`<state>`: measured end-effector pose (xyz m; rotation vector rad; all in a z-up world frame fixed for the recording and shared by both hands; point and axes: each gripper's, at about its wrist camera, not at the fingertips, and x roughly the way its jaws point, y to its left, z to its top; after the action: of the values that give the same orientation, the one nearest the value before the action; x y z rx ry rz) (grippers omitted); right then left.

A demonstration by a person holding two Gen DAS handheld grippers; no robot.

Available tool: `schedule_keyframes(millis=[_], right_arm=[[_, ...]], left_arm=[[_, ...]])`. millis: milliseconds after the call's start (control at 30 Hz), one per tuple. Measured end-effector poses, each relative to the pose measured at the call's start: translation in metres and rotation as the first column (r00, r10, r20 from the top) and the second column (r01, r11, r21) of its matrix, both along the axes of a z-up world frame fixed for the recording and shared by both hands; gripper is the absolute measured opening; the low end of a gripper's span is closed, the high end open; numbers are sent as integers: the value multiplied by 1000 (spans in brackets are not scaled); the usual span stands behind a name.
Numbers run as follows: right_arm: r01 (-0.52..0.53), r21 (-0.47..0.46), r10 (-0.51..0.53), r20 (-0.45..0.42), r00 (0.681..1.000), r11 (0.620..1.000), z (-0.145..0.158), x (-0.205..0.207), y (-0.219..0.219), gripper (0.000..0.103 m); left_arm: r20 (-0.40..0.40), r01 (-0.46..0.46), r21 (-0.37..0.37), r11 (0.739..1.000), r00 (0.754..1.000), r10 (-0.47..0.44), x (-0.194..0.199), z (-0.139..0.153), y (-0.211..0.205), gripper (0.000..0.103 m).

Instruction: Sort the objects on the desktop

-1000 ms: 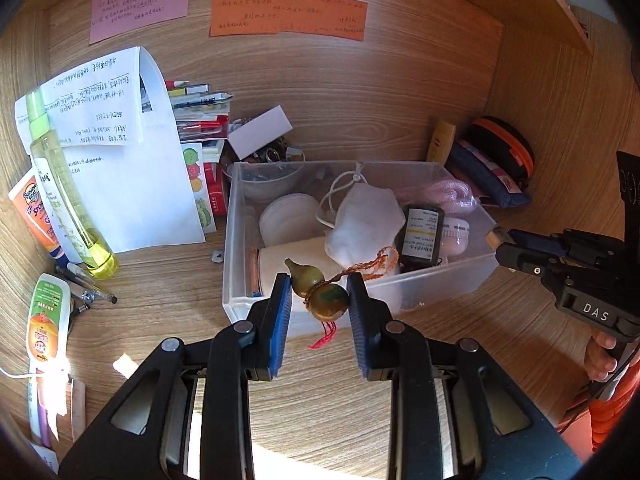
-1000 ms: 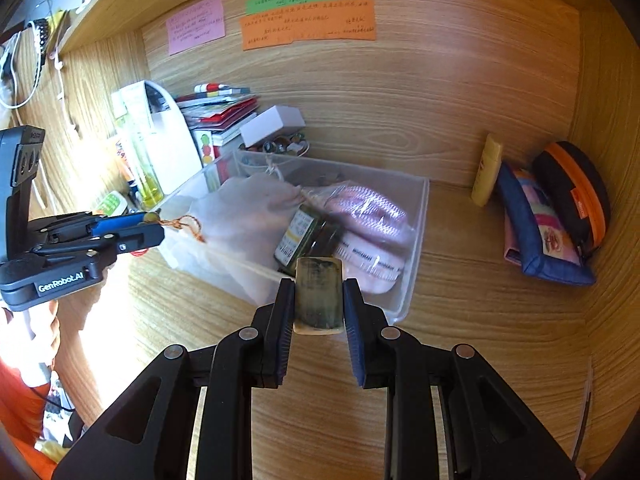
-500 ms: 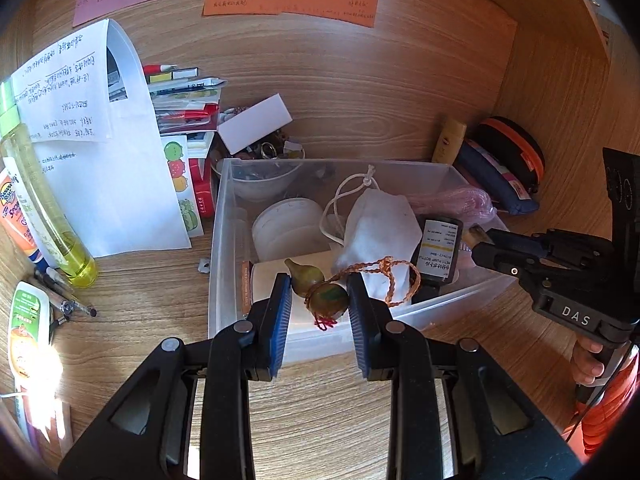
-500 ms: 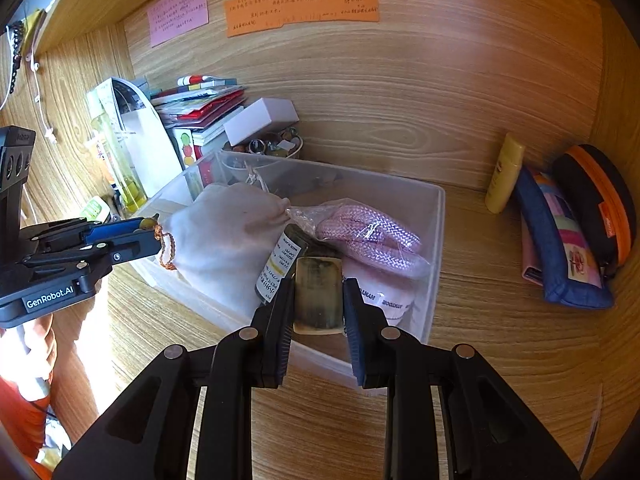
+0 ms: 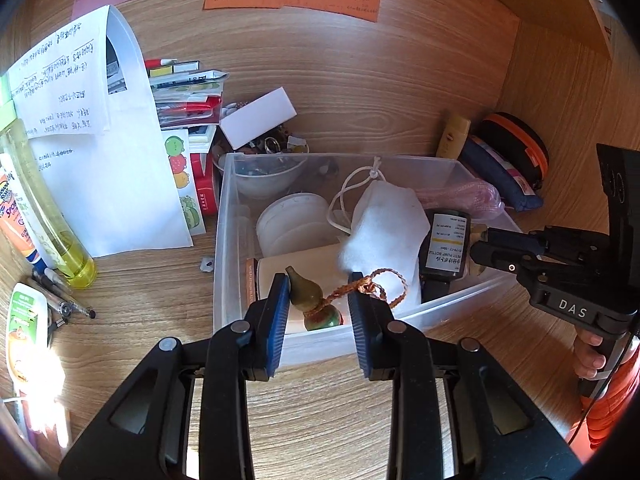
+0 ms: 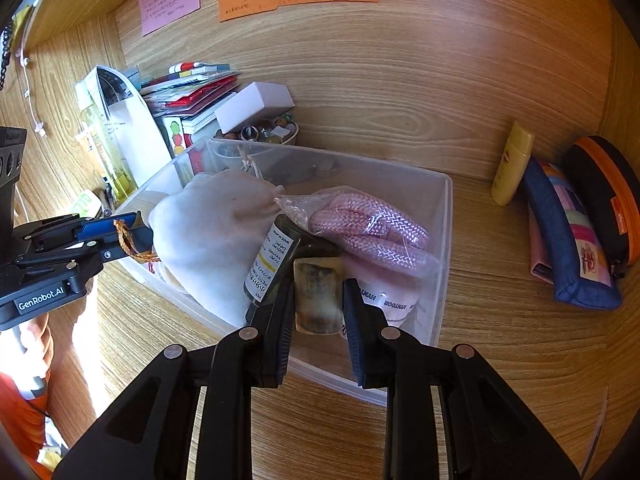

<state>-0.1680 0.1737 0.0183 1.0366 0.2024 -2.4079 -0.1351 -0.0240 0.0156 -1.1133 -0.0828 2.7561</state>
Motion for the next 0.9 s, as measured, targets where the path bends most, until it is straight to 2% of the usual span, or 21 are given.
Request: schedule_keyframes(millis=[100, 400, 433, 500, 567, 733, 800, 900], right_arm=[[4, 10, -4, -5, 1000, 1000, 2, 3, 0, 22], [7, 7, -7, -23, 1000, 1000, 10, 16, 0, 25], [8, 4, -7, -31, 999, 1000, 11, 18, 0, 29], [16, 8, -16, -54, 998, 1000, 14, 24, 0, 38], [23, 15, -22, -84, 996, 1000, 18, 31, -1, 48], [29, 22, -26, -115, 993, 999, 25, 43, -1, 57], [38, 21, -35, -123, 992, 999, 26, 47, 0, 61], [56, 23, -52, -139, 989, 998, 29, 52, 2, 69]], left_arm=[[-7, -5, -9, 1000, 1000, 5, 4, 1, 0, 38], [-20, -1, -17, 1000, 1000, 1, 17, 7, 2, 42], [-25, -2, -22, 1000, 1000, 1, 20, 9, 3, 44], [-41, -4, -27, 1000, 999, 3, 25, 13, 5, 56], [-56, -3, -33, 999, 998, 1, 30, 16, 8, 58], [-75, 0, -39, 999, 997, -3, 38, 23, 14, 62], [-85, -2, -40, 999, 996, -2, 41, 25, 16, 70], [-104, -8, -55, 998, 995, 2, 45, 29, 20, 72]])
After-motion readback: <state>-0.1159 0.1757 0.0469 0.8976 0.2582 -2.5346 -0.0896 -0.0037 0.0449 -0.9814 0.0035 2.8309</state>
